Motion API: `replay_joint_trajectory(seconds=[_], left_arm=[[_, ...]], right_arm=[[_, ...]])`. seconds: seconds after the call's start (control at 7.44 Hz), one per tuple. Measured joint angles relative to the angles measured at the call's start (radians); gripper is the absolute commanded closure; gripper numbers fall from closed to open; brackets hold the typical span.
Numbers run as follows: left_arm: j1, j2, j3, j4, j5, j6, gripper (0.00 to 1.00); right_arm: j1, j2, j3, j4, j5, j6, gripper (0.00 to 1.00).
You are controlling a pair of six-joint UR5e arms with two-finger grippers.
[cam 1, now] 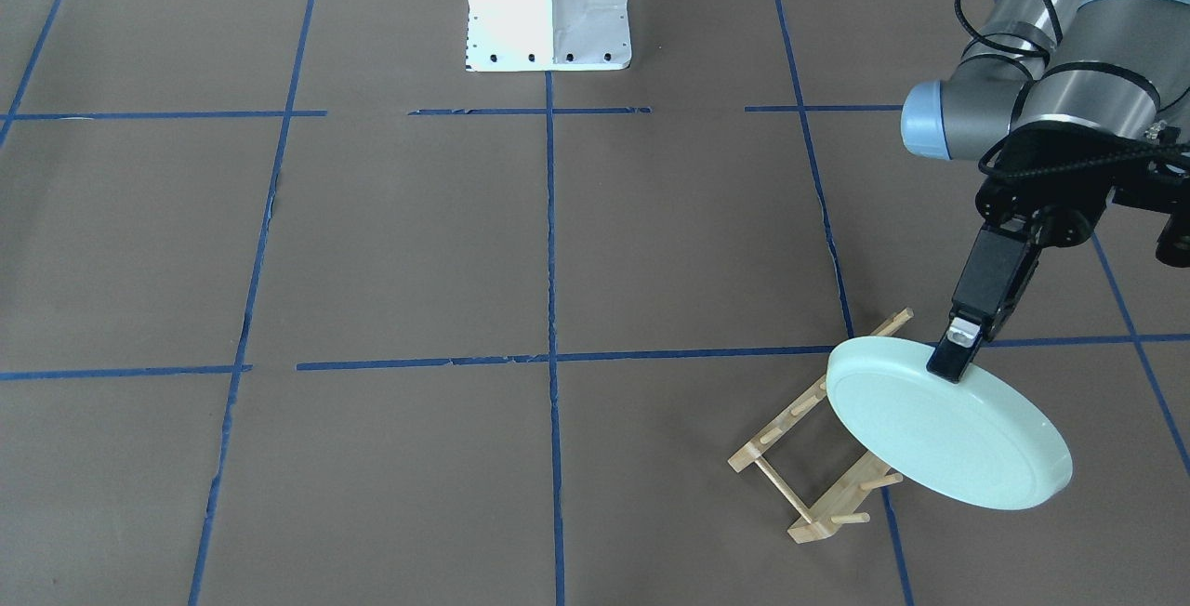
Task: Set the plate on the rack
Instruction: 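Tilt the plate upright with the left gripper above the rack slots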
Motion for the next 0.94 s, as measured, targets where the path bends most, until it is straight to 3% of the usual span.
replay_joint_trajectory(seconds=[0.94], left_arm=[[0.018,-0.015,0.060,-0.050,-0.065,0.145,1.00]], right_arm=[[0.000,0.000,0.000,0.000,0.000,0.000,0.00]])
